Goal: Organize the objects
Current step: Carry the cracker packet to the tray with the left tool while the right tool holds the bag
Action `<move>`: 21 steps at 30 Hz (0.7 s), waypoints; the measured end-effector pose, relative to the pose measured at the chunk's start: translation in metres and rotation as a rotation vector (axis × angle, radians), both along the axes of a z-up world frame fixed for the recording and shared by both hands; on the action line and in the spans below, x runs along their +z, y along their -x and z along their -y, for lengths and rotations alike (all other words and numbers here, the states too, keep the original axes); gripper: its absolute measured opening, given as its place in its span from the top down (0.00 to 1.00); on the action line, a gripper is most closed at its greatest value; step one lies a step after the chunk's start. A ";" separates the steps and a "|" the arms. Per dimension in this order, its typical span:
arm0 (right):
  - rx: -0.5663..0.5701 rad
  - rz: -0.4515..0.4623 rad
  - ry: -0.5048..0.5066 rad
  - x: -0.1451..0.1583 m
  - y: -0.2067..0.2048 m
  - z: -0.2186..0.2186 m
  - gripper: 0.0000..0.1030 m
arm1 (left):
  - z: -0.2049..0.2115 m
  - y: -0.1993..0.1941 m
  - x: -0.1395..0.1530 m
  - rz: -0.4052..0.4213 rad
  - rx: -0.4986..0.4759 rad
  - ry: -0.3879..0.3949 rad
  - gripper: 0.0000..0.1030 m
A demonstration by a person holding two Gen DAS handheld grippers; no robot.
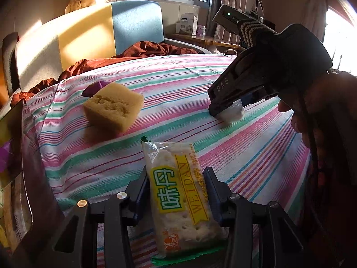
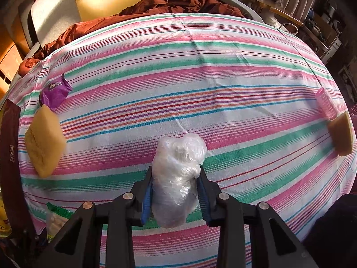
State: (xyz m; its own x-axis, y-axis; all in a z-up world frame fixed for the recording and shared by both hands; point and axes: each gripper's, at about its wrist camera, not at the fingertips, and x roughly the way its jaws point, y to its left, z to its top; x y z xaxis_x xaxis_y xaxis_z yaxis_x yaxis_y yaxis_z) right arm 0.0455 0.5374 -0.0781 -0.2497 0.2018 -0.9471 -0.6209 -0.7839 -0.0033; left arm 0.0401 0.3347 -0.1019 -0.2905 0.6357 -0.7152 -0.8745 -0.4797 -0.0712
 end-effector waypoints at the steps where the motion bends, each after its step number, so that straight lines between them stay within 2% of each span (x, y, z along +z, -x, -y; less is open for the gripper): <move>1: 0.003 0.001 -0.004 0.001 0.000 0.000 0.66 | 0.000 0.000 0.000 -0.003 0.001 0.004 0.55; 10: 0.009 0.005 -0.013 0.002 0.001 -0.004 0.66 | 0.004 -0.009 0.006 -0.028 0.050 0.079 0.56; 21: 0.009 0.004 -0.014 0.001 0.011 -0.002 0.66 | 0.029 -0.005 0.054 -0.053 0.115 0.002 0.56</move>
State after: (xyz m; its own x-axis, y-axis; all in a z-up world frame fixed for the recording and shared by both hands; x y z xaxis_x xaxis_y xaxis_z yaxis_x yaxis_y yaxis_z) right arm 0.0348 0.5391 -0.0769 -0.2477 0.2130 -0.9451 -0.6139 -0.7892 -0.0170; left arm 0.0455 0.3057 -0.0478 -0.3987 0.5946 -0.6982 -0.8164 -0.5769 -0.0251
